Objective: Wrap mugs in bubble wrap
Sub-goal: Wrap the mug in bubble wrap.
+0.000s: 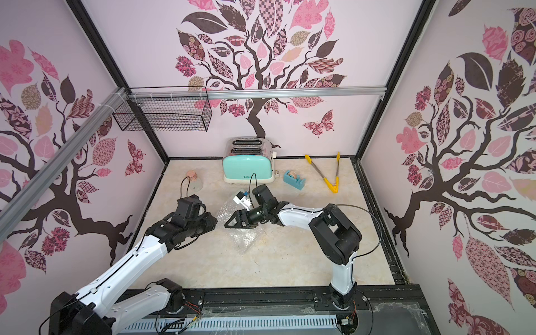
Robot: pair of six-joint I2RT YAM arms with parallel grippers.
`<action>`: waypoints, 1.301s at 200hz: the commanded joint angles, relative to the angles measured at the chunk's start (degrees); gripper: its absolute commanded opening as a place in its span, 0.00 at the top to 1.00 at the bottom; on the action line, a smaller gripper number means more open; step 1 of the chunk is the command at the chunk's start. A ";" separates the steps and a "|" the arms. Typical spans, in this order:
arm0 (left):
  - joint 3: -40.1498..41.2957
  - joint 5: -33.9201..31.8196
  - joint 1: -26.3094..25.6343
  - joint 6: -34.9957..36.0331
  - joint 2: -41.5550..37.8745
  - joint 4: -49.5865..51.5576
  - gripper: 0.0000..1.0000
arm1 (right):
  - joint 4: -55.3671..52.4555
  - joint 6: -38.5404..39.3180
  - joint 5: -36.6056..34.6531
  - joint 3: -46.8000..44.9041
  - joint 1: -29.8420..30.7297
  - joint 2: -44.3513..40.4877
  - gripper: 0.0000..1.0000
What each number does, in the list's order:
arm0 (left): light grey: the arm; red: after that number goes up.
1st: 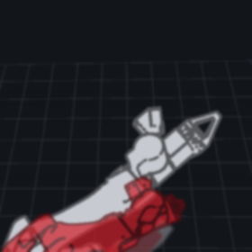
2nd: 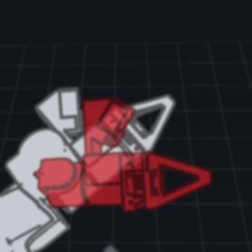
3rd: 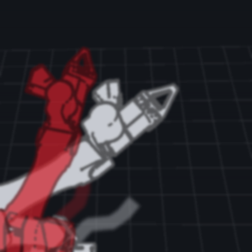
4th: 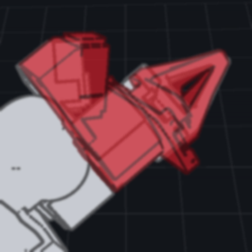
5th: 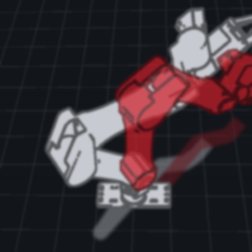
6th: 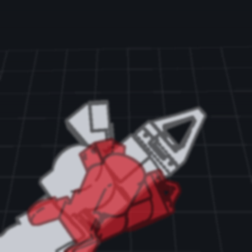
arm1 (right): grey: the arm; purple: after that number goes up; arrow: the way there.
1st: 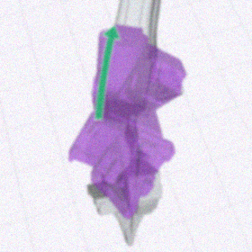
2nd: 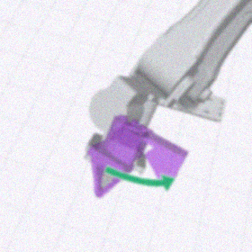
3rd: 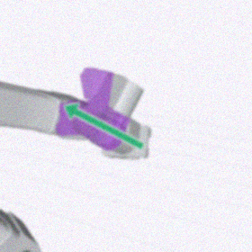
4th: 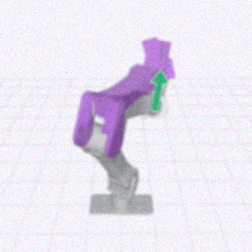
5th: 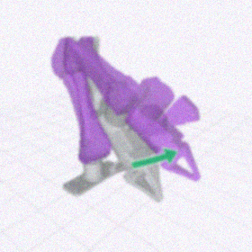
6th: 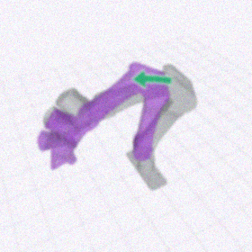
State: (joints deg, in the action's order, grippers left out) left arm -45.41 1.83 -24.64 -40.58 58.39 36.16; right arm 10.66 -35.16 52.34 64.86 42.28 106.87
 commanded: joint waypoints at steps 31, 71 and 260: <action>-12.54 10.19 0.12 -0.51 5.75 -1.30 0.74 | -0.91 -0.43 -3.76 -1.38 -0.53 -0.17 0.18; -11.44 19.27 0.12 -0.89 15.60 -7.51 0.78 | -0.46 -0.42 -3.72 -1.68 -0.53 -0.13 0.18; 2.87 8.84 -0.14 1.30 13.36 -7.60 0.82 | 6.30 -7.07 -0.93 -1.60 -1.54 -3.68 0.14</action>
State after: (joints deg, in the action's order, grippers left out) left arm -43.35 12.27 -24.75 -40.27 71.53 28.18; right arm 13.61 -39.11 52.34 63.83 41.95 106.10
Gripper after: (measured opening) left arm 0.174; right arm 0.859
